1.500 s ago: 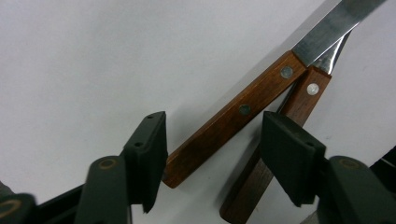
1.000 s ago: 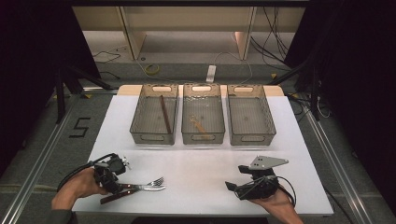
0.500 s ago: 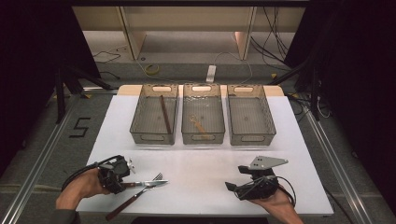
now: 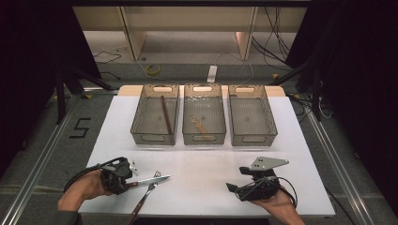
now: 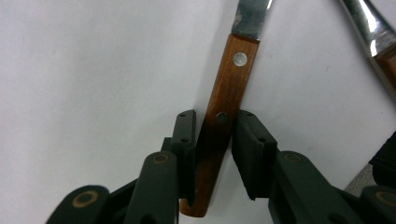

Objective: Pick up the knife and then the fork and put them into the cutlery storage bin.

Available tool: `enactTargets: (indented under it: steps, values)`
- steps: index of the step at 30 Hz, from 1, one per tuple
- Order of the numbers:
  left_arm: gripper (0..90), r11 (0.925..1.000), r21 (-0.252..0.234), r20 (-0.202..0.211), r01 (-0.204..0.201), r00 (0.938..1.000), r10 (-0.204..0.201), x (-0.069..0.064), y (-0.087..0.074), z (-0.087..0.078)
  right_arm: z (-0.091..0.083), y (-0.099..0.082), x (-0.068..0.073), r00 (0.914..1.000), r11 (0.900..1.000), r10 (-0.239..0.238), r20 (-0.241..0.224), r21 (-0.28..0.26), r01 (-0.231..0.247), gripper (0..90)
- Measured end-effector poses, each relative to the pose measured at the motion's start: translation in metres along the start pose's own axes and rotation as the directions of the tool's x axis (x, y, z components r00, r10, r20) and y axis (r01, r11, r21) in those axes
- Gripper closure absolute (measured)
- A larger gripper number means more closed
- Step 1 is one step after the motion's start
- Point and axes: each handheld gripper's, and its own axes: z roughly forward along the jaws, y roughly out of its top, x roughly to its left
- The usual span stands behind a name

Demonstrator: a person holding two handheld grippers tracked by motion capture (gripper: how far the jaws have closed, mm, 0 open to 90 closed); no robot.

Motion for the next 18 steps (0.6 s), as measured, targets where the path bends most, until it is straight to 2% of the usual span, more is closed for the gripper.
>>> enactTargets:
  steps: [4, 12, 18]
  values:
    - [72.6, 1.0000, -0.001, 0.000, -0.002, 1.0000, 0.002, -0.0008, 0.0013, 0.0000, 0.0000, 0.0000, 0.0003, 1.0000, 1.0000, -0.001, -0.001, 0.000, 0.001, 23.4]
    - [75.0, 0.9994, -0.010, 0.003, 0.034, 0.9994, -0.034, -0.0015, 0.0050, 0.0003, 0.0003, 0.0000, 0.0005, 1.0000, 1.0000, -0.002, -0.002, 0.001, 0.002, 23.4]
    - [75.2, 0.9978, -0.046, 0.019, 0.049, 0.9987, -0.048, -0.0025, 0.0055, -0.0001, 0.0006, -0.0001, 0.0005, 1.0000, 1.0000, -0.004, -0.002, 0.003, 0.004, 23.4]
